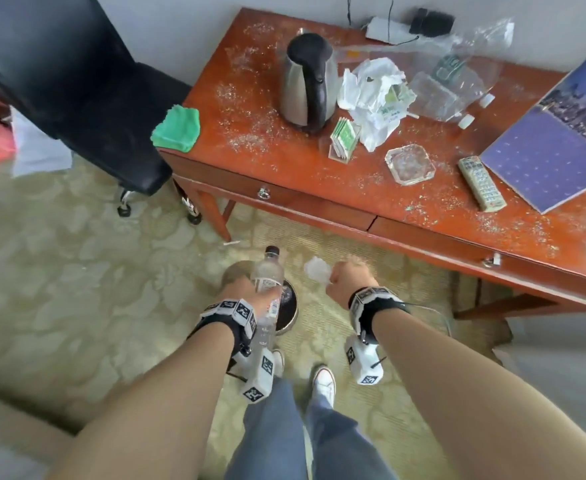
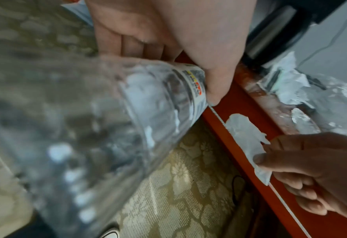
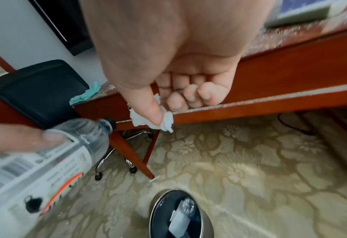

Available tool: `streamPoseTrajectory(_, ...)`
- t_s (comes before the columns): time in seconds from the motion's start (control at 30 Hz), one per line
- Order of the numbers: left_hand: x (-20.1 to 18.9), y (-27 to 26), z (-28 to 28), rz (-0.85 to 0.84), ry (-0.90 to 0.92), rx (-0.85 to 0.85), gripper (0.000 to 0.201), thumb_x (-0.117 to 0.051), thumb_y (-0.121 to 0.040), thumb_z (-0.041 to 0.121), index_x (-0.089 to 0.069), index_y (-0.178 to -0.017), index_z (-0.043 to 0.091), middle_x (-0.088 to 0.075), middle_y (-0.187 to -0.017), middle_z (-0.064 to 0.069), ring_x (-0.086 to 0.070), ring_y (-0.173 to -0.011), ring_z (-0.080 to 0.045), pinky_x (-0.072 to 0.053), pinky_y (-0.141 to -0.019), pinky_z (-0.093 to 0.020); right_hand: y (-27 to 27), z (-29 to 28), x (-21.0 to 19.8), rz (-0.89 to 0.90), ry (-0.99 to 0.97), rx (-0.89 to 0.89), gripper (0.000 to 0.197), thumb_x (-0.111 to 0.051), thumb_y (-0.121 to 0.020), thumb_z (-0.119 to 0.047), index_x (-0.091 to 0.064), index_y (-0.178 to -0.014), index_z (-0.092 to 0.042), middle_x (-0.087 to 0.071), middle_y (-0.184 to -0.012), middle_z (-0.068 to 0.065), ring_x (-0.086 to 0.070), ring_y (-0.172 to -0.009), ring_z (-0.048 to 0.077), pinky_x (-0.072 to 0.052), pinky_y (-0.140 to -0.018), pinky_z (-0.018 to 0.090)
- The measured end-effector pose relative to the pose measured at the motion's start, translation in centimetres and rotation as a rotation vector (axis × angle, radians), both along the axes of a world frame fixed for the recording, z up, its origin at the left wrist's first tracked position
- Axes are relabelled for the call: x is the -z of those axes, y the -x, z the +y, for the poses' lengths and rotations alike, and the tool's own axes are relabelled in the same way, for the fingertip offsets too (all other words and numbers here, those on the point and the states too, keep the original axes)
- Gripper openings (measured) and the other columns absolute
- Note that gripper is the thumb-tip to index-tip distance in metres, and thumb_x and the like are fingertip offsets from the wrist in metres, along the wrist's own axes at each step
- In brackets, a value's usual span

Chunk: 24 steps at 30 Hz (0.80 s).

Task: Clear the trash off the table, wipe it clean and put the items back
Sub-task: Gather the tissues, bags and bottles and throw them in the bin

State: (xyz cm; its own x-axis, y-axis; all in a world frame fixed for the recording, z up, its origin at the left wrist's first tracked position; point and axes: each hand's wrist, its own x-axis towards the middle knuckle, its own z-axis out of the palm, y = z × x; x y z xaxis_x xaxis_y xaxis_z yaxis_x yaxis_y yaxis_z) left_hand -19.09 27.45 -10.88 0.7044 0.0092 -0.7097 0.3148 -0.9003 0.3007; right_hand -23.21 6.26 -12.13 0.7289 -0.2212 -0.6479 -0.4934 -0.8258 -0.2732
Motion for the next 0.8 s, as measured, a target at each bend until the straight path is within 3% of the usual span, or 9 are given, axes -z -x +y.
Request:
streamPoseTrajectory(0.13, 9.6, -0.3, 4.0, 0.123, 0.029, -0.156, 0.096, -0.068, -0.046, 0.087, -0.063, -0.101, 0.008, -0.069, -0.085, -0.007, -0.069, -0.08, -0.029, -0.059, -0.078, -0.044, -0.6, 3.2, 6.0, 0.092, -0.008, 0.05, 0.025, -0.053, -0.086, -0.019, -0.058, -0.11, -0.012, -0.062, -0.096, 0.008, -0.062, -0.082, 0.027, -0.052, -0.064, 0.031)
streamPoseTrajectory(0.23, 14.8, -0.8, 5.9, 0.227, -0.022, -0.117, 0.076, -0.065, -0.073, 0.073, -0.053, -0.111, 0.008, -0.064, -0.104, -0.006, -0.066, -0.096, -0.029, -0.052, -0.079, -0.035, -1.6, 5.2, 12.3, 0.186, 0.031, 0.049, 0.025, -0.05, -0.087, -0.02, -0.058, -0.11, -0.011, -0.057, -0.094, 0.009, -0.063, -0.084, 0.031, -0.056, -0.071, 0.035)
streamPoseTrajectory(0.33, 20.9, -1.6, 7.1, 0.299, -0.035, -0.168, 0.079, -0.06, -0.08, 0.07, -0.049, -0.126, 0.007, -0.062, -0.119, -0.012, -0.063, -0.104, -0.032, -0.047, -0.079, -0.034, -2.7, 6.9, 18.6, 0.205, 0.045, 0.073, 0.025, -0.051, -0.084, -0.02, -0.058, -0.107, -0.014, -0.06, -0.096, 0.008, -0.061, -0.084, 0.03, -0.054, -0.072, 0.034)
streamPoseTrajectory(0.5, 31.7, -1.4, 8.5, 0.432, -0.006, -0.361, 0.075, -0.065, -0.059, 0.074, -0.065, -0.099, 0.011, -0.067, -0.089, -0.008, -0.067, -0.08, -0.025, -0.057, -0.076, -0.034, -2.3, 9.9, 28.0, 0.307, 0.058, 0.134, 0.03, -0.054, -0.082, -0.023, -0.058, -0.11, -0.013, -0.059, -0.095, 0.011, -0.062, -0.088, 0.033, -0.054, -0.075, 0.035)
streamPoseTrajectory(0.57, 33.8, -1.4, 8.8, 0.491, 0.052, -0.424, 0.056, -0.069, -0.068, 0.066, -0.068, -0.093, 0.016, -0.068, -0.097, -0.01, -0.068, -0.088, -0.028, -0.057, -0.087, -0.04, -1.8, 10.5, 30.3, 0.364, 0.062, 0.127, 0.031, -0.055, -0.083, -0.023, -0.058, -0.112, -0.012, -0.061, -0.097, 0.012, -0.063, -0.09, 0.033, -0.056, -0.078, 0.038)
streamPoseTrajectory(0.63, 35.5, -1.5, 9.2, 0.505, 0.1, -0.514, 0.044, -0.074, -0.079, 0.048, -0.069, -0.102, 0.011, -0.068, -0.112, -0.014, -0.066, -0.096, -0.031, -0.055, -0.093, -0.044, -1.4, 11.0, 31.9, 0.407, 0.047, 0.13, 0.031, -0.055, -0.084, -0.023, -0.058, -0.113, -0.012, -0.062, -0.1, 0.012, -0.063, -0.091, 0.033, -0.057, -0.079, 0.039)
streamPoseTrajectory(0.7, 36.7, -1.9, 9.5, 0.531, 0.141, -0.623, 0.056, -0.081, -0.067, 0.048, -0.068, -0.104, 0.008, -0.069, -0.113, -0.014, -0.066, -0.093, -0.027, -0.056, -0.092, -0.047, -1.4, 11.1, 33.0, 0.424, 0.025, 0.136, 0.03, -0.054, -0.084, -0.022, -0.057, -0.112, -0.013, -0.063, -0.098, 0.011, -0.065, -0.087, 0.031, -0.058, -0.077, 0.04)
streamPoseTrajectory(0.77, 38.8, -2.0, 10.0, 0.542, 0.146, -0.647, 0.061, -0.078, -0.046, 0.057, -0.067, -0.09, 0.015, -0.072, -0.103, -0.009, -0.069, -0.092, -0.026, -0.056, -0.09, -0.049, -1.6, 11.2, 33.4, 0.441, 0.001, 0.15, 0.03, -0.052, -0.084, -0.02, -0.057, -0.113, -0.015, -0.063, -0.097, 0.009, -0.066, -0.084, 0.028, -0.059, -0.075, 0.041)
streamPoseTrajectory(0.8, 39.2, -2.3, 10.1, 0.536, 0.147, -0.643, 0.059, -0.076, -0.045, 0.057, -0.066, -0.086, 0.016, -0.072, -0.098, -0.007, -0.07, -0.092, -0.027, -0.055, -0.091, -0.049, -1.9, 11.2, 33.5, 0.447, -0.013, 0.159, 0.032, -0.051, -0.084, -0.02, -0.057, -0.114, -0.015, -0.063, -0.098, 0.009, -0.066, -0.085, 0.028, -0.06, -0.075, 0.041)
